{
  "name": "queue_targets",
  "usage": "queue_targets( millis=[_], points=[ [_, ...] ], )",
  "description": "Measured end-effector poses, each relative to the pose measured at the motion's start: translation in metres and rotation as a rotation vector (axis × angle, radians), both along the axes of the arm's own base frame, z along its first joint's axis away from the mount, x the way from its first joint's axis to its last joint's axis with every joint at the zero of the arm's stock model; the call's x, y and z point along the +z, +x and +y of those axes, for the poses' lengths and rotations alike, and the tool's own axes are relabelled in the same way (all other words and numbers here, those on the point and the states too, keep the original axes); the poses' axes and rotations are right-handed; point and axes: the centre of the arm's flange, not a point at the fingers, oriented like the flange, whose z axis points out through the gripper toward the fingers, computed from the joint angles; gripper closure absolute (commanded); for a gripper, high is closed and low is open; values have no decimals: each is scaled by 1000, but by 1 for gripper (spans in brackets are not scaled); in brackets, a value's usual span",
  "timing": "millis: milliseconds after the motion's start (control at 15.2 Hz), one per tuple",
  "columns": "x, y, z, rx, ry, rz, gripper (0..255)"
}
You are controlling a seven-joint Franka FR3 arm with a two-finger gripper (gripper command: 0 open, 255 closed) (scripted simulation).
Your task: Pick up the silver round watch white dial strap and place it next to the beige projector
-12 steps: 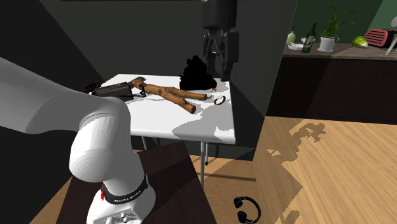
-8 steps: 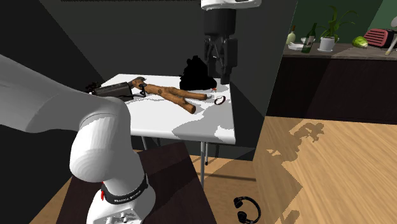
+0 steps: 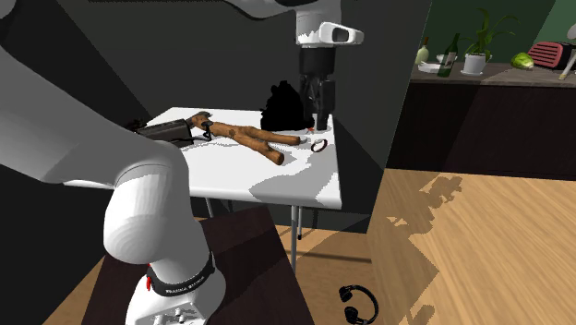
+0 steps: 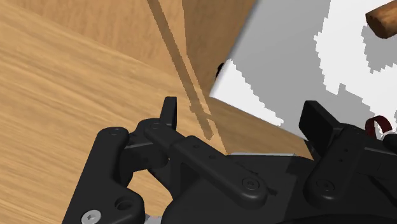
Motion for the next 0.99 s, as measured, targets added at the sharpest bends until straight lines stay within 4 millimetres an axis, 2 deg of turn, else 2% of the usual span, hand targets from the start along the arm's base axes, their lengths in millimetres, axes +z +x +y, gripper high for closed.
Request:
queue_targets(
  millis=[396, 990],
  points=[
    [-40, 32, 59, -30, 3, 1, 0],
    [-102, 90, 145, -73, 9, 2, 0]
  ],
)
